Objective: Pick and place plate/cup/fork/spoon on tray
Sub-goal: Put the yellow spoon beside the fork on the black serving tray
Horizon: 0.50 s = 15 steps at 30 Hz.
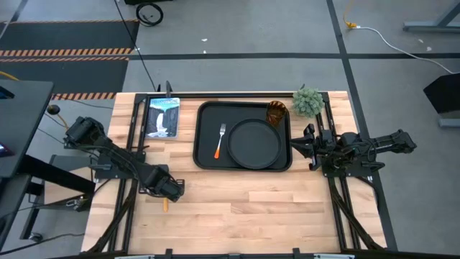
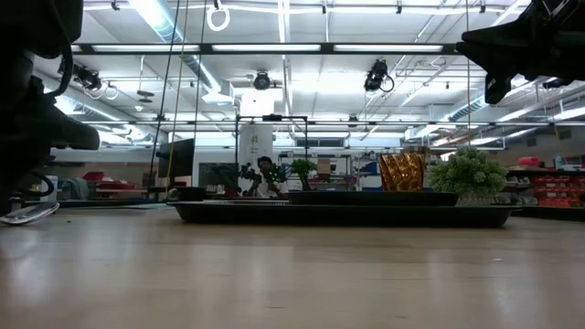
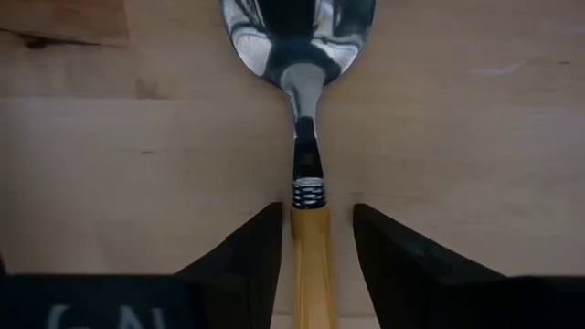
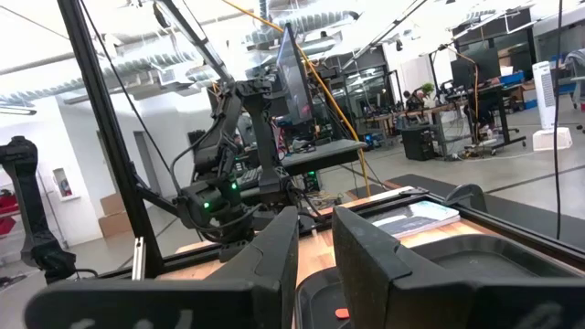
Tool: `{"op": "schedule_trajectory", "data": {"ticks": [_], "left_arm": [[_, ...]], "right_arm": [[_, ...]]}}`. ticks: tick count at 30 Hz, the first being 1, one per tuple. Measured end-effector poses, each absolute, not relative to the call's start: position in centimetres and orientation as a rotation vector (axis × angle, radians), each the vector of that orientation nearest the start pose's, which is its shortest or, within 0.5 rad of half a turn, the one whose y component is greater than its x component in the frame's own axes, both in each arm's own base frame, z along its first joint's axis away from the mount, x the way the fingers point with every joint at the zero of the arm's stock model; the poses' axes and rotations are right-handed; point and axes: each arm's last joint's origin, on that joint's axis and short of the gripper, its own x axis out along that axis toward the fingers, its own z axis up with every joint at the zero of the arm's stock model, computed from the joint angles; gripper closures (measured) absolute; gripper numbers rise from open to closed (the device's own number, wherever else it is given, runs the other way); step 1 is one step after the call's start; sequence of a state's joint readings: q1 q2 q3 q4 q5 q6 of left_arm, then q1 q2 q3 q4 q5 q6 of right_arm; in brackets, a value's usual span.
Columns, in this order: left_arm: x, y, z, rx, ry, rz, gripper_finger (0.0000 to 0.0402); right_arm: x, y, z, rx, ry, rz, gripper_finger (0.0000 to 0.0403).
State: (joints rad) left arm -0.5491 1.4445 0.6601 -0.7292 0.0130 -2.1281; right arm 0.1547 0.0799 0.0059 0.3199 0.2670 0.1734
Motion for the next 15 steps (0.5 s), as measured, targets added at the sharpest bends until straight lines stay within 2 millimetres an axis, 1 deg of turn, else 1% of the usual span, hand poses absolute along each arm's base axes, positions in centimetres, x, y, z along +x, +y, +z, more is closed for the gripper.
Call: {"op": "schedule_trajectory", "data": {"ticks": [4, 15], "left_arm": [[17.54, -10.95, 13.51, -1.27, 1.204, 1.146, 0.026], [17.52, -11.01, 13.44, -1.256, 1.201, 1.135, 0.026]], "right_arm": [[9.84, 0.76, 18.96, 0.224, -0.25, -0.091, 0.0325], [9.84, 0.76, 18.96, 0.224, -0.25, -0.091, 0.0325]]}}
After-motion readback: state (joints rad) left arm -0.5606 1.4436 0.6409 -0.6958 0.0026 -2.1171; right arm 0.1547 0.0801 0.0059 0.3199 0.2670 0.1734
